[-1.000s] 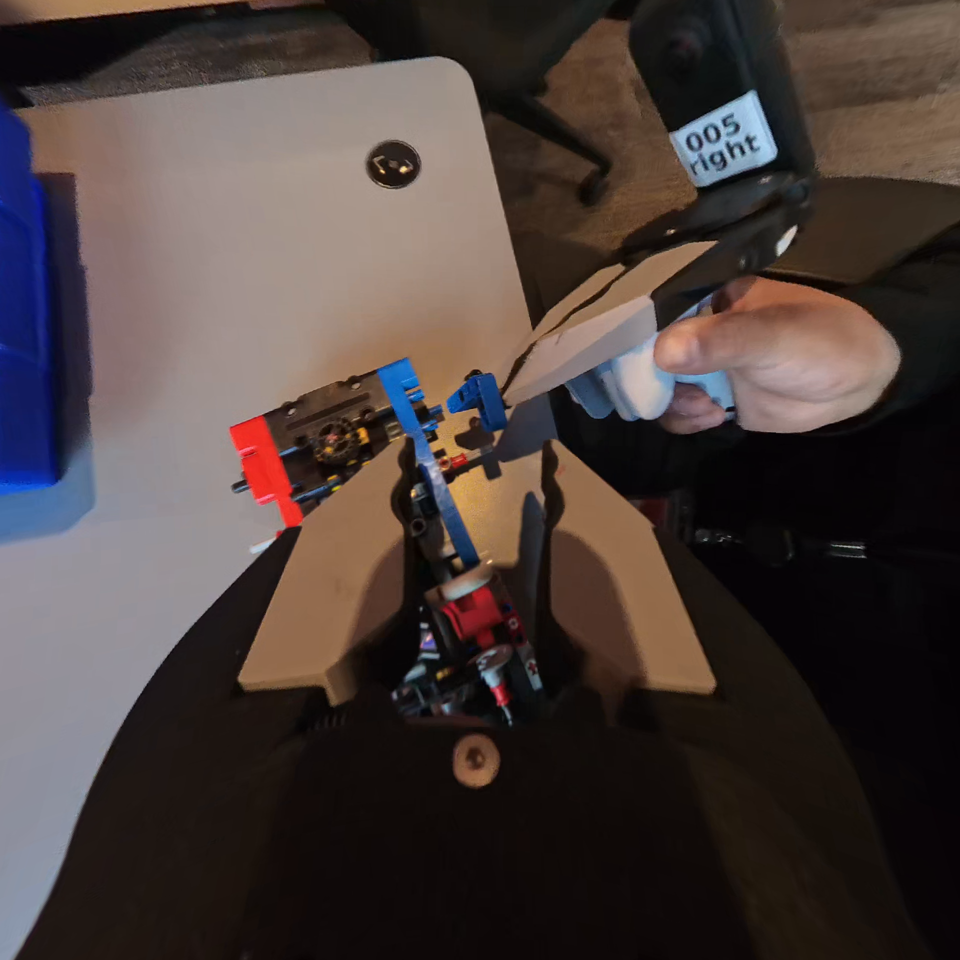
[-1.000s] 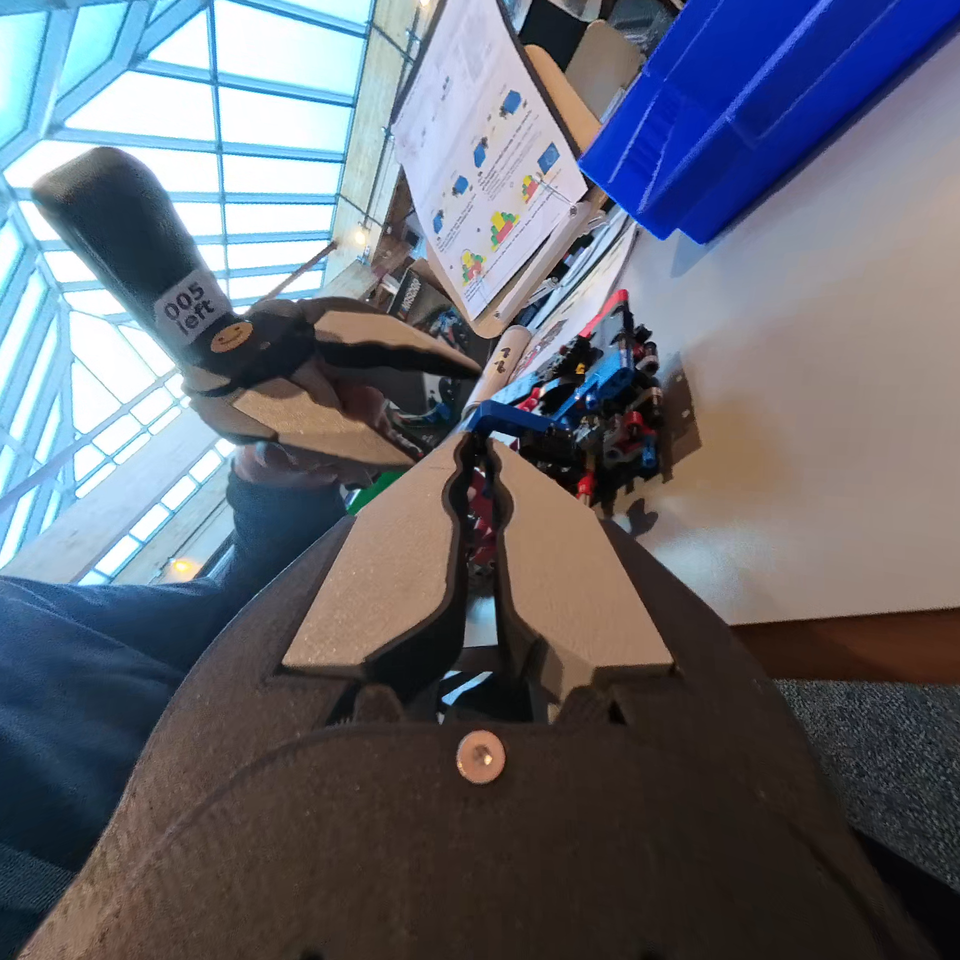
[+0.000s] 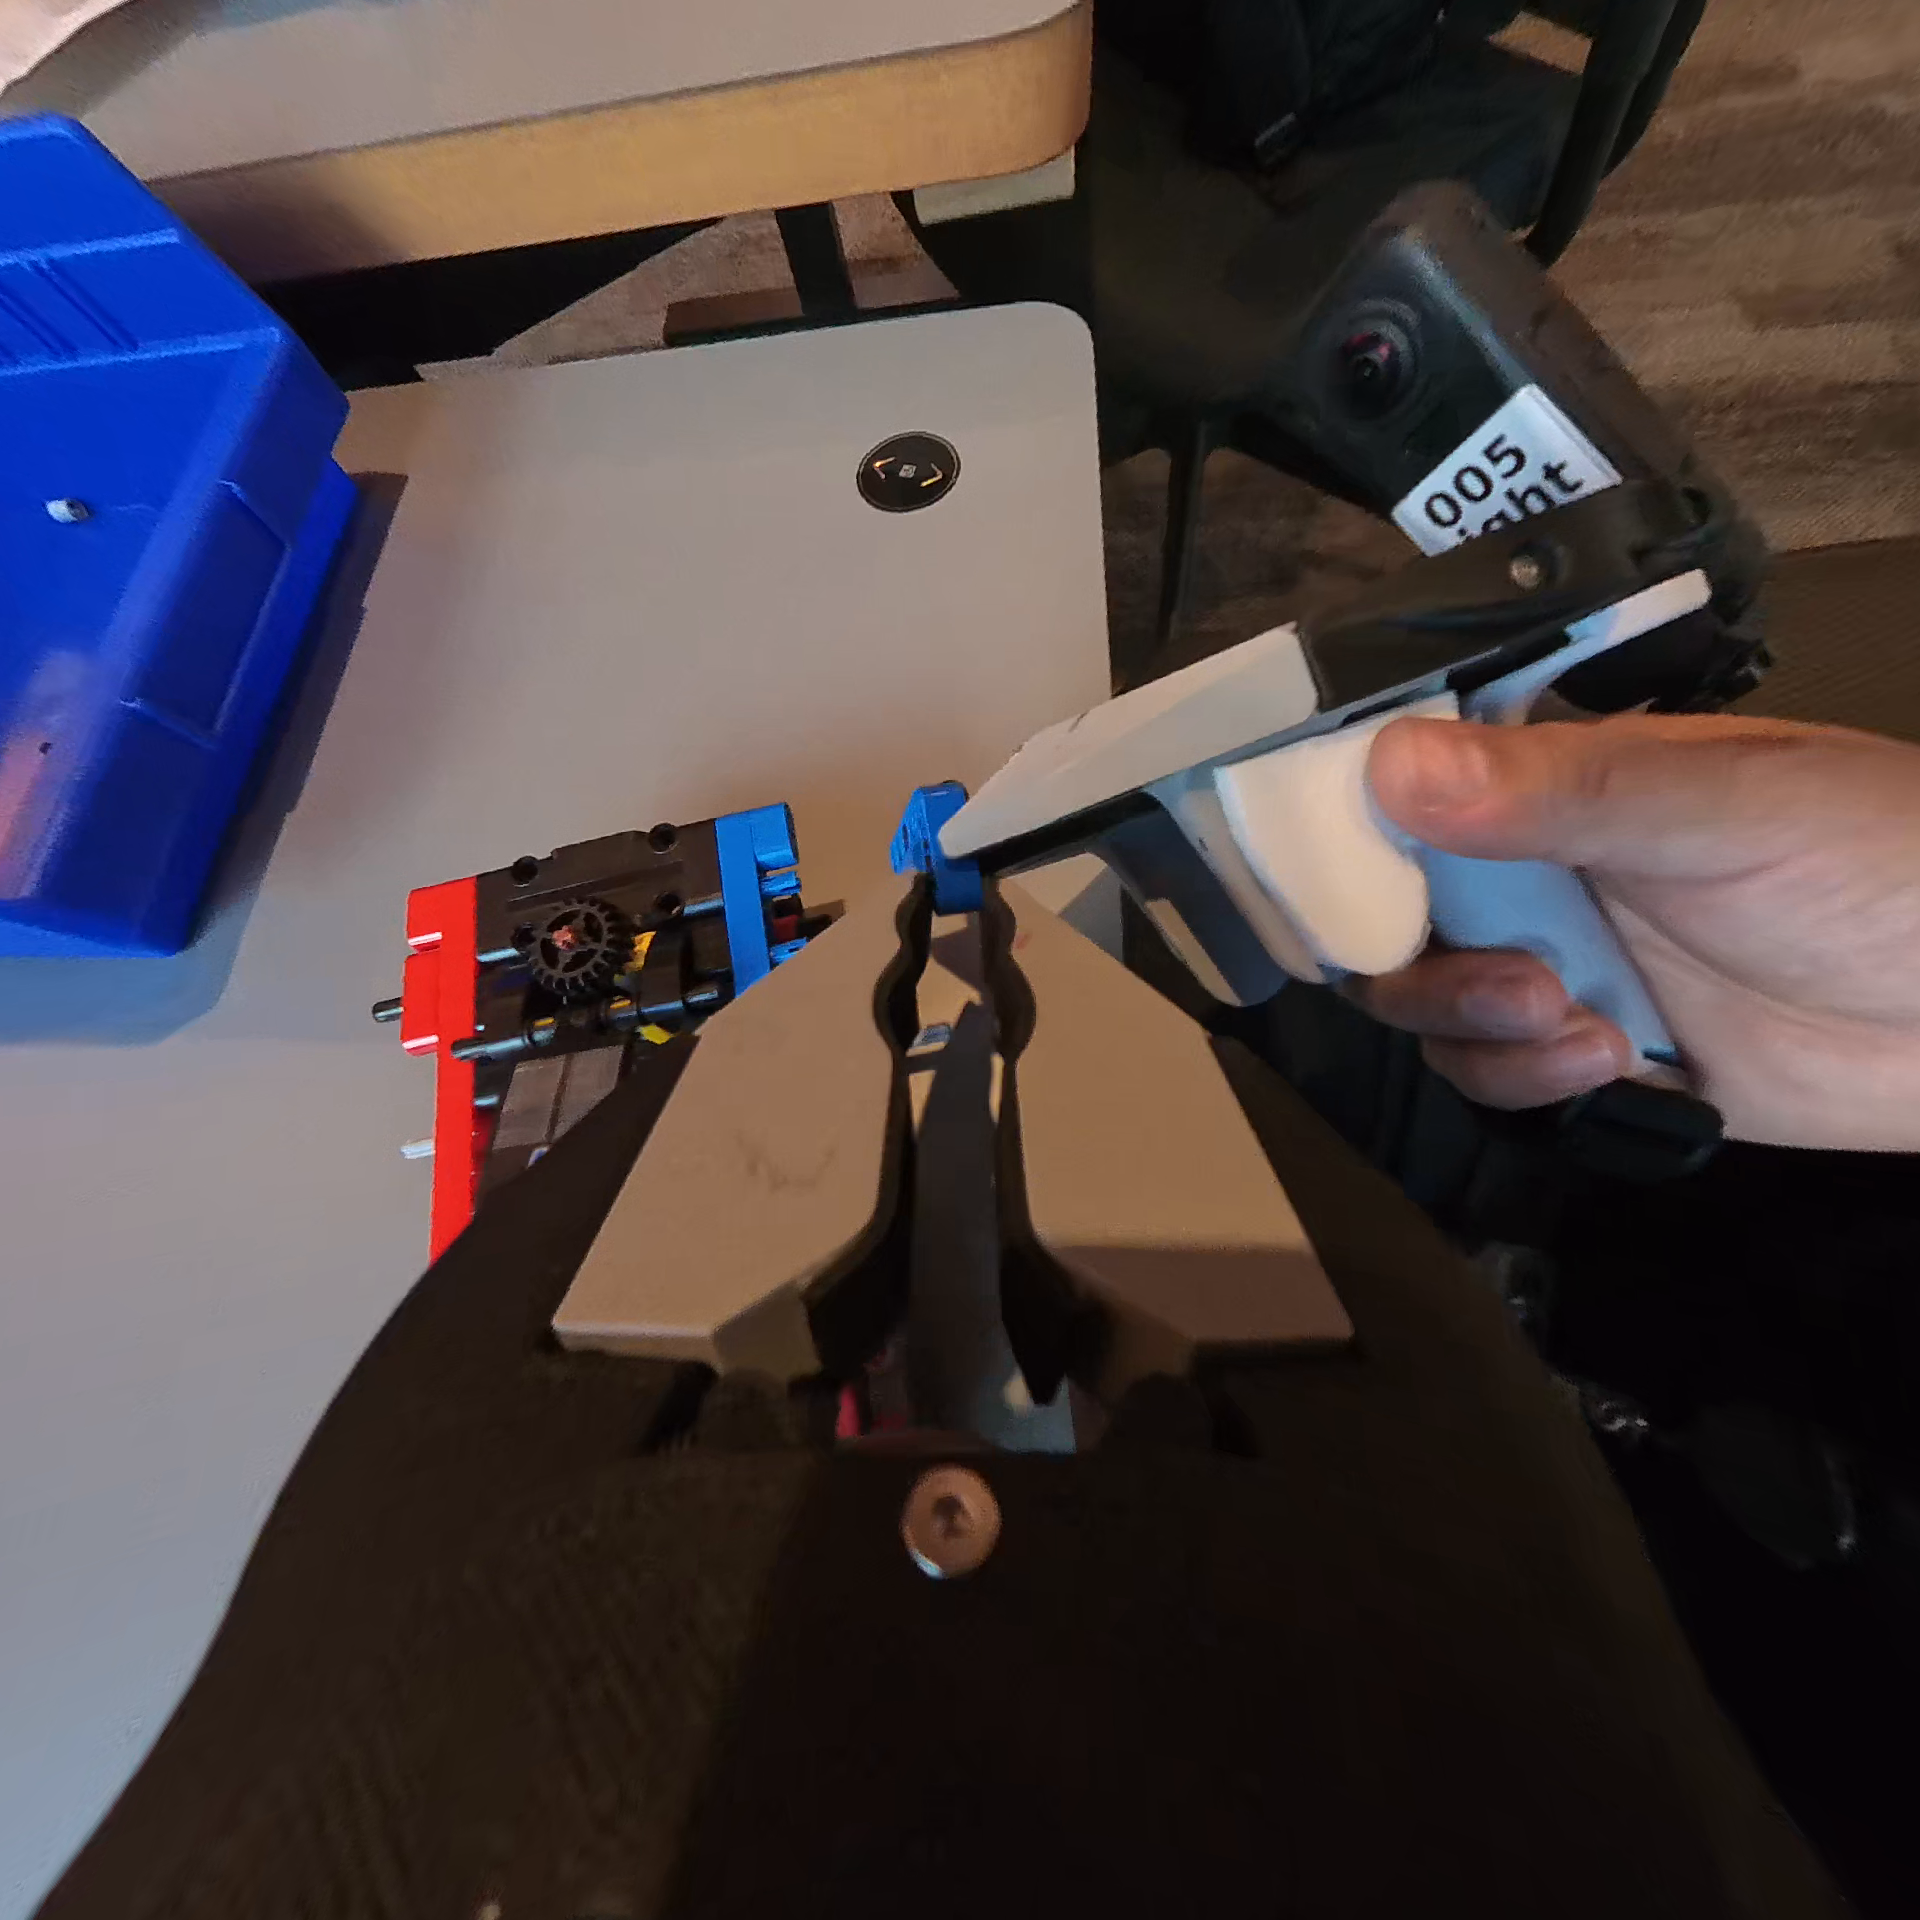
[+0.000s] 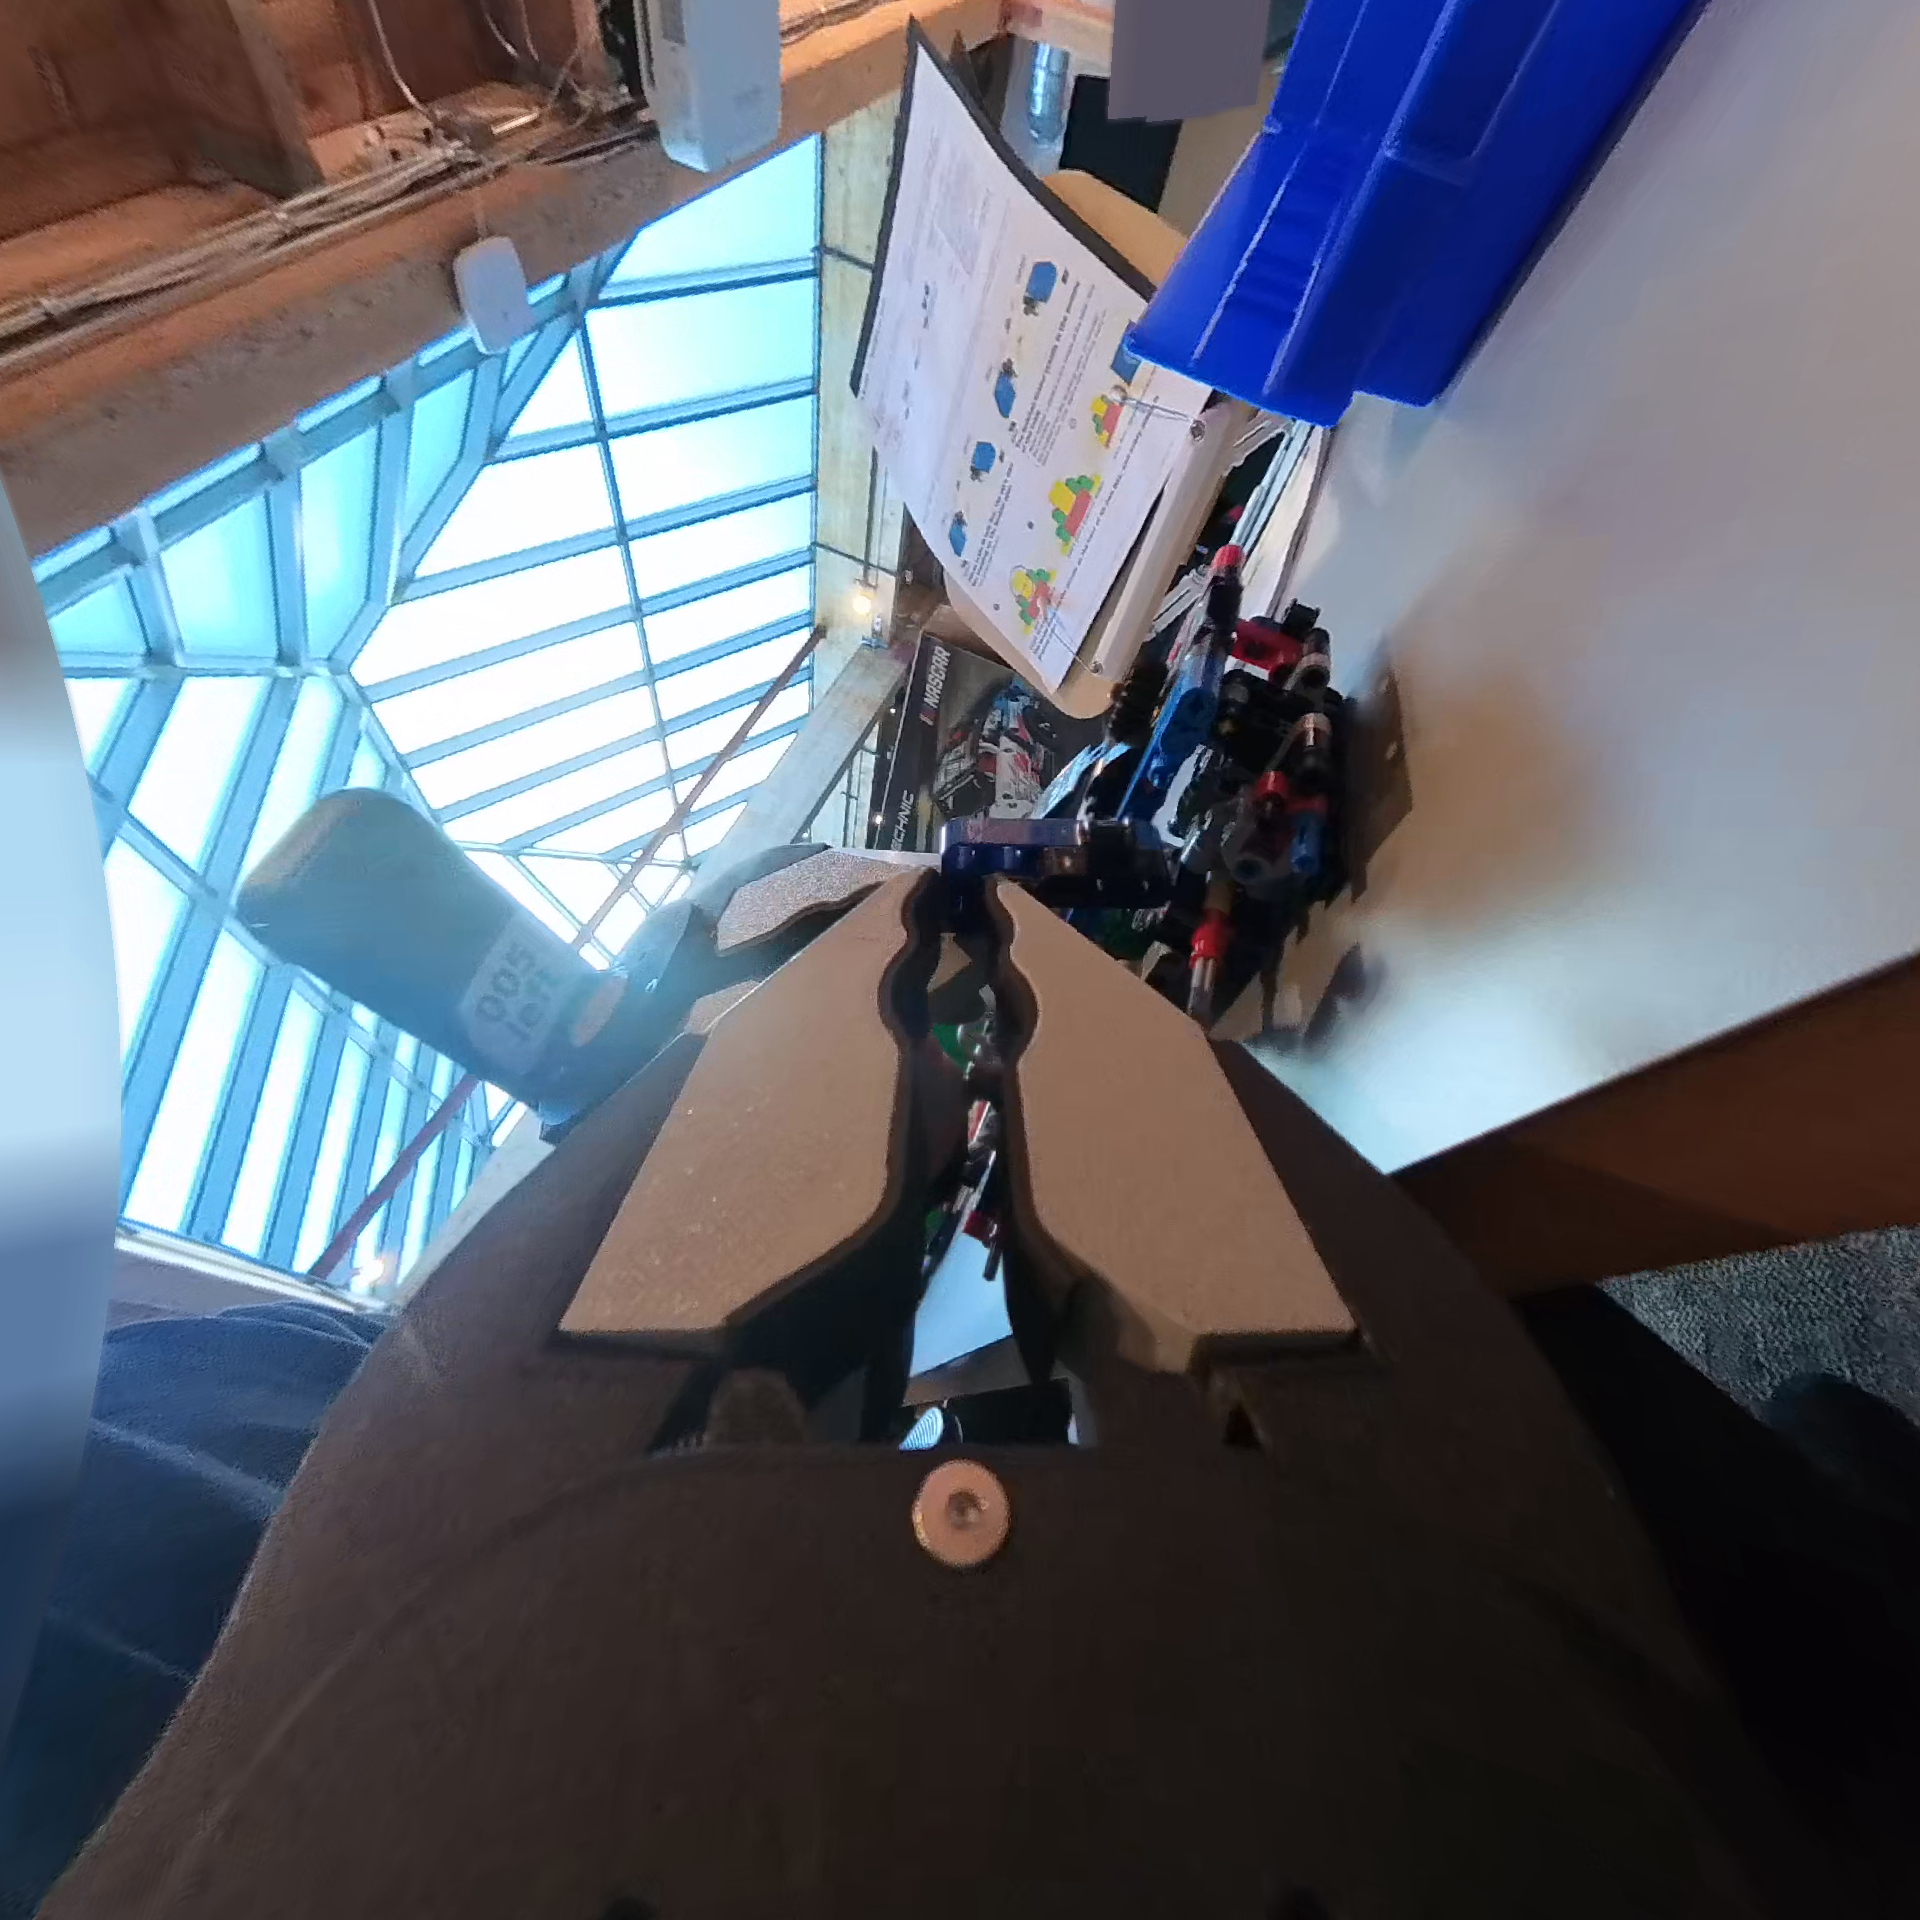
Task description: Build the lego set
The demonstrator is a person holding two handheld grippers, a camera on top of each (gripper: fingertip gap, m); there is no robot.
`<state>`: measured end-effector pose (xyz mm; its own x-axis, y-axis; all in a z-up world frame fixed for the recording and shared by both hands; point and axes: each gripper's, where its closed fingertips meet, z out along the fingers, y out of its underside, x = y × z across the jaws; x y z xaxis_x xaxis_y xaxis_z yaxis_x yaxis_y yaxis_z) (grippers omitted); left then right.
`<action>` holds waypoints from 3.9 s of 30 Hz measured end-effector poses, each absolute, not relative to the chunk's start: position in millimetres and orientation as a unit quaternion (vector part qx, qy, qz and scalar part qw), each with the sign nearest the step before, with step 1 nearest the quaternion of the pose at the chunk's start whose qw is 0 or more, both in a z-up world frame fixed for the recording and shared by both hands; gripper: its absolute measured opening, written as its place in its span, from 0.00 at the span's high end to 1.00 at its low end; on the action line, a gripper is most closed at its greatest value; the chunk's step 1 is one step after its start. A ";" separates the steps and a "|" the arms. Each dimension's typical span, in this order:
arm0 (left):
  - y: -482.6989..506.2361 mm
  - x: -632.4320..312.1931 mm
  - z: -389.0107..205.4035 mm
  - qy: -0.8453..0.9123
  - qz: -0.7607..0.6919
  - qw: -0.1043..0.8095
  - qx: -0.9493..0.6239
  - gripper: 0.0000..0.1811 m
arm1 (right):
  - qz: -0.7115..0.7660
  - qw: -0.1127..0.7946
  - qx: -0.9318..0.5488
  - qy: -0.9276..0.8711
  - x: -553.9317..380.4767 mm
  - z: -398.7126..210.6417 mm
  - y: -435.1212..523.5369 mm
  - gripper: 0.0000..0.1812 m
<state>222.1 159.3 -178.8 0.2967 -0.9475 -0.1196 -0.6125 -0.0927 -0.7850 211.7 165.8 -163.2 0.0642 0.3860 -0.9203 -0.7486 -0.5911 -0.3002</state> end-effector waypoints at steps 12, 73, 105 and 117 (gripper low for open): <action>202.7 172.0 -161.5 0.545 -0.148 0.352 -0.747 0.54 | 0.670 0.369 -0.620 0.176 202.2 -184.4 172.9 0.98; 213.4 172.6 -214.9 0.615 -0.186 0.183 -0.744 0.46 | 0.591 0.400 -0.640 0.284 218.6 -188.1 191.0 0.98; 218.6 170.6 -220.4 0.630 -0.145 0.210 -0.733 0.45 | 0.642 0.332 -0.625 0.297 209.0 -190.8 202.7 0.98; 238.4 168.7 -175.5 0.610 -0.226 0.201 -0.733 0.49 | 0.642 0.338 -0.629 0.280 208.8 -189.4 203.2 0.98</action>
<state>168.7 238.4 -175.5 0.1543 -0.9842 0.0867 -0.8023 -0.1760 -0.5703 208.8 203.2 -189.4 0.0186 0.0822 -0.9964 -0.7860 -0.6147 -0.0654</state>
